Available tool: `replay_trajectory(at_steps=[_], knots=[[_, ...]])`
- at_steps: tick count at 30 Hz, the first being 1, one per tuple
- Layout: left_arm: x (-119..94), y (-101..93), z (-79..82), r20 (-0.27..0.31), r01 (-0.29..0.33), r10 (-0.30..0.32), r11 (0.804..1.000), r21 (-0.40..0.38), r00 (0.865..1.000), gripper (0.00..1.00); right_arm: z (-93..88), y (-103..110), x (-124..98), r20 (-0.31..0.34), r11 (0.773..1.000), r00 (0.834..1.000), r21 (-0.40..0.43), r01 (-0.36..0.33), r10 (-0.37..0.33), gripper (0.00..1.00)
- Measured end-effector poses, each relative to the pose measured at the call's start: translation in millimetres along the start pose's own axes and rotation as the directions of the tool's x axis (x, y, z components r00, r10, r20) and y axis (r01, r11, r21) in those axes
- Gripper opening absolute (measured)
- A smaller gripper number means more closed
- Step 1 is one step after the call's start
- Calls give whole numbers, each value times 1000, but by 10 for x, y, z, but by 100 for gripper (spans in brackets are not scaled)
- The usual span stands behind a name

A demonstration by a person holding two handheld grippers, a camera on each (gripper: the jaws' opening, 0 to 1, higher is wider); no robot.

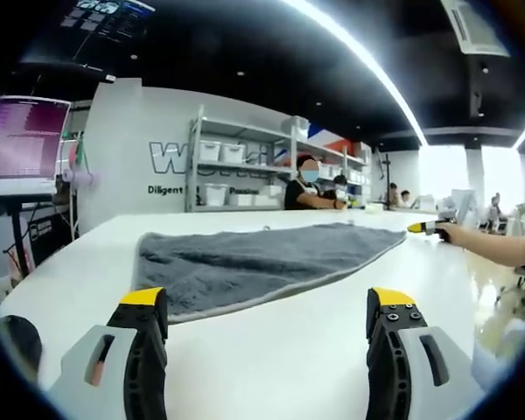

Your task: Fold the towel on the table until its edges align and the towel forms a compact rectangular stack.

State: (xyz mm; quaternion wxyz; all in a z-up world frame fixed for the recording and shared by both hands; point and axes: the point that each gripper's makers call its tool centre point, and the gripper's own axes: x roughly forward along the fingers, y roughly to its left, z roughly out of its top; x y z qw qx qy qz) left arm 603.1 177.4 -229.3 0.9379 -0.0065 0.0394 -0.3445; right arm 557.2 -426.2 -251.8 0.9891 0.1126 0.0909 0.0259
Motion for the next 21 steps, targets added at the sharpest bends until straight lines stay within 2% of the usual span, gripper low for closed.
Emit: replay_trajectory(at_steps=[8, 21], knots=[[-5, -6, -5, -1, -1, 1, 1000, 0, 1000, 92, -58, -42, 60, -40, 998, 999, 55, 22, -20, 33], [-2, -6, -9, -3, -1, 1, 1000, 1, 1000, 92, -22, -78, 114, -30, 994, 999, 110, 27, -24, 23]])
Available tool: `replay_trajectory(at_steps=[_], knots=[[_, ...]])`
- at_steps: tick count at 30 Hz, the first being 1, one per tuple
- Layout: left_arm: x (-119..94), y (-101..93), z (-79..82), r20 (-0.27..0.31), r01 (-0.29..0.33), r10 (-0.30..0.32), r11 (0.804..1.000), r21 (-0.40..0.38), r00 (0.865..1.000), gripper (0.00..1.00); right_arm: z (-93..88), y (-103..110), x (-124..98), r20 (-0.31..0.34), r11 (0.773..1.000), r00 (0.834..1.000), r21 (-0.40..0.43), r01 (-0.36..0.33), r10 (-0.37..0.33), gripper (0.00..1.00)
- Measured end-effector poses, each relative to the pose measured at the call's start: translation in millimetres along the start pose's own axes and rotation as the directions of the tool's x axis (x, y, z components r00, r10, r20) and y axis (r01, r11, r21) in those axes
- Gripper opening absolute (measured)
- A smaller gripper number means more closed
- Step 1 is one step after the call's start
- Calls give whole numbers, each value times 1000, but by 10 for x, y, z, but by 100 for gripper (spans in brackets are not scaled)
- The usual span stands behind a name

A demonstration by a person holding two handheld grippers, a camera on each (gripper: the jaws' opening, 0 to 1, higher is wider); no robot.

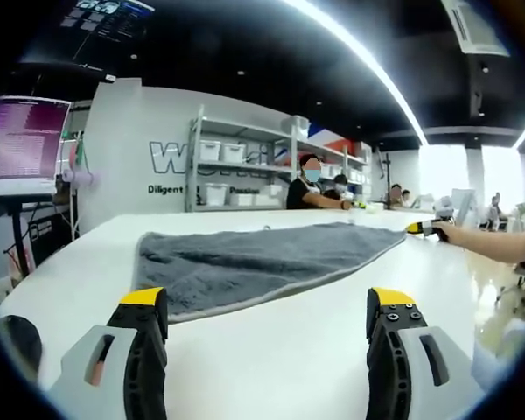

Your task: Fold the towel on the table until its edges align and the towel forms a compact rectangular stack.

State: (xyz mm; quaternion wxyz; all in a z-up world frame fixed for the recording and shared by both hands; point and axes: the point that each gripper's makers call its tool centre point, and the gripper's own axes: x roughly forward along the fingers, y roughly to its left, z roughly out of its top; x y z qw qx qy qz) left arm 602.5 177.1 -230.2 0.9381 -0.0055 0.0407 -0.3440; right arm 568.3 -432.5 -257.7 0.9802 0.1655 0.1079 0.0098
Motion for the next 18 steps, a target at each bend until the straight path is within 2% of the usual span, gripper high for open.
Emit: replay_trajectory(at_steps=[7, 18], knots=[[3, 2, -4, -2, 0, 0, 1000, 1, 1000, 92, 3, -2, 24, -3, 1000, 1000, 7, -2, 2, 18], [6, 1, -16, -8, -2, 2, 1000, 5, 1000, 92, -8, -12, 50, -14, 1000, 1000, -26, -1, 0, 11]])
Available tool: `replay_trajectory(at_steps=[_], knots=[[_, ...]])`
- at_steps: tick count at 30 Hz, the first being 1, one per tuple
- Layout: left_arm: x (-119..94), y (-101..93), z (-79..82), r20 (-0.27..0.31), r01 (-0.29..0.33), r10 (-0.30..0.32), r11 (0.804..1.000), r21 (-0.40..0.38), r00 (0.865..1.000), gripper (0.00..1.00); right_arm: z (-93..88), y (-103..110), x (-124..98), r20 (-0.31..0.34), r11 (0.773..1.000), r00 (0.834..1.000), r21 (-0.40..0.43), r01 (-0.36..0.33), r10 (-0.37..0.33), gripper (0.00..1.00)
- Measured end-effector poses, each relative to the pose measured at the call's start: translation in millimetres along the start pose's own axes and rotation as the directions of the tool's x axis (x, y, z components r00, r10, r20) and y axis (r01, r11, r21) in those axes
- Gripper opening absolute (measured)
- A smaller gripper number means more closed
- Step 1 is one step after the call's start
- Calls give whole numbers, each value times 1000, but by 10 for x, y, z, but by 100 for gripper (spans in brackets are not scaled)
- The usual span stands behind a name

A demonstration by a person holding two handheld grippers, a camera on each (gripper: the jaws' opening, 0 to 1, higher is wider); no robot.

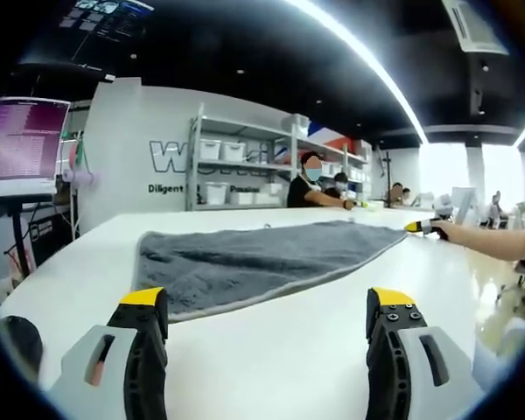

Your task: Fold the towel on the table until its edges align and the towel forms a compact rectangular stack.

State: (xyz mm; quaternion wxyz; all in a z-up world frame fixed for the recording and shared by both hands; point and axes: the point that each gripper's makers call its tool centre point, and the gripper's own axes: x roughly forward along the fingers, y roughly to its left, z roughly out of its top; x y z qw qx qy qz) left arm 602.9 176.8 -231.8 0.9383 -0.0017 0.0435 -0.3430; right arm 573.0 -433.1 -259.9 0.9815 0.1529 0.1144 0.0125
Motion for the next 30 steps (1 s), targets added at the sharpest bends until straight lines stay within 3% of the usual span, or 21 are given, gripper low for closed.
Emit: replay_trajectory(at_steps=[14, 30], knots=[[-3, 17, 0, -2, -3, 3, 1000, 0, 1000, 92, -50, -10, -5, -29, 998, 1000, -66, 2, -4, 1], [-8, 14, 0, 0, -3, 3, 1000, -2, 1000, 91, 50, 116, -35, 27, 997, 998, -61, -55, 56, 0]])
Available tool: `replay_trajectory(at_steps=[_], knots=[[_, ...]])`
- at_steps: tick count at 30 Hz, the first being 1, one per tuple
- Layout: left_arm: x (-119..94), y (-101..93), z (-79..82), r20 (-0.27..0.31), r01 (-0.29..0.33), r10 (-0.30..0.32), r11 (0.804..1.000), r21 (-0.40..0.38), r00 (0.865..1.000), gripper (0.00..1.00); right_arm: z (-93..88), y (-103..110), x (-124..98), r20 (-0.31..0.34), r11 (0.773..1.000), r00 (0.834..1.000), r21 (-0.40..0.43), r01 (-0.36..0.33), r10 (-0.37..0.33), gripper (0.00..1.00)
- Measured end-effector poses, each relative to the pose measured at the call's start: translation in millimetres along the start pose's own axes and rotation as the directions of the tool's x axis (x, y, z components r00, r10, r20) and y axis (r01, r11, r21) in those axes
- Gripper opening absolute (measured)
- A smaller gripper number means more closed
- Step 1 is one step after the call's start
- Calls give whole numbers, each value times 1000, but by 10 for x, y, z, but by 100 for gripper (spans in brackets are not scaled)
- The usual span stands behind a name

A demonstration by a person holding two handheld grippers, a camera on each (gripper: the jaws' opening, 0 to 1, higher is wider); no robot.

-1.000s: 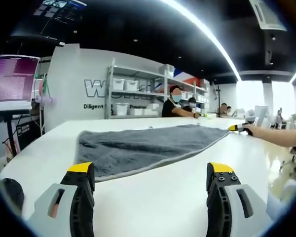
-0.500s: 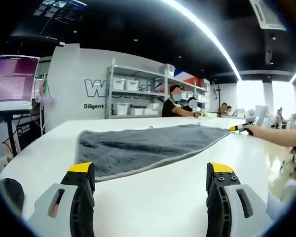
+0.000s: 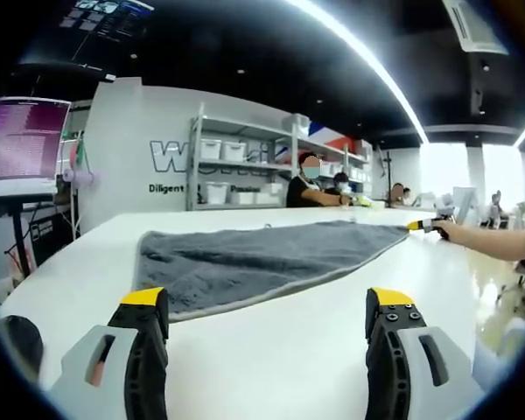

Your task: Fold the towel on the table until its edges align and the towel forms a compact rectangular stack.

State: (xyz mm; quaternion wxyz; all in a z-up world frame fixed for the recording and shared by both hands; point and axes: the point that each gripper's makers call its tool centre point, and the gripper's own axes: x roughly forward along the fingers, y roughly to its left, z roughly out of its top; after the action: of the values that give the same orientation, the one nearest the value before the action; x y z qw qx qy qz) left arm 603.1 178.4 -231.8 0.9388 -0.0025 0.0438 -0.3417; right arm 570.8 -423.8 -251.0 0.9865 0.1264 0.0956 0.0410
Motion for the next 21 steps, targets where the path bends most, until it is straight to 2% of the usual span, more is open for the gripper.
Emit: replay_trajectory(at_steps=[12, 21], knots=[[-8, -4, 5, 5, -2, 2, 1000, -5, 1000, 91, -4, 126, 35, 8, 999, 999, 31, -43, 42, 0], [-11, -5, 8, 6, -1, 1, 1000, -5, 1000, 90, -53, 447, 234, -6, 994, 995, 41, -101, 101, 0]])
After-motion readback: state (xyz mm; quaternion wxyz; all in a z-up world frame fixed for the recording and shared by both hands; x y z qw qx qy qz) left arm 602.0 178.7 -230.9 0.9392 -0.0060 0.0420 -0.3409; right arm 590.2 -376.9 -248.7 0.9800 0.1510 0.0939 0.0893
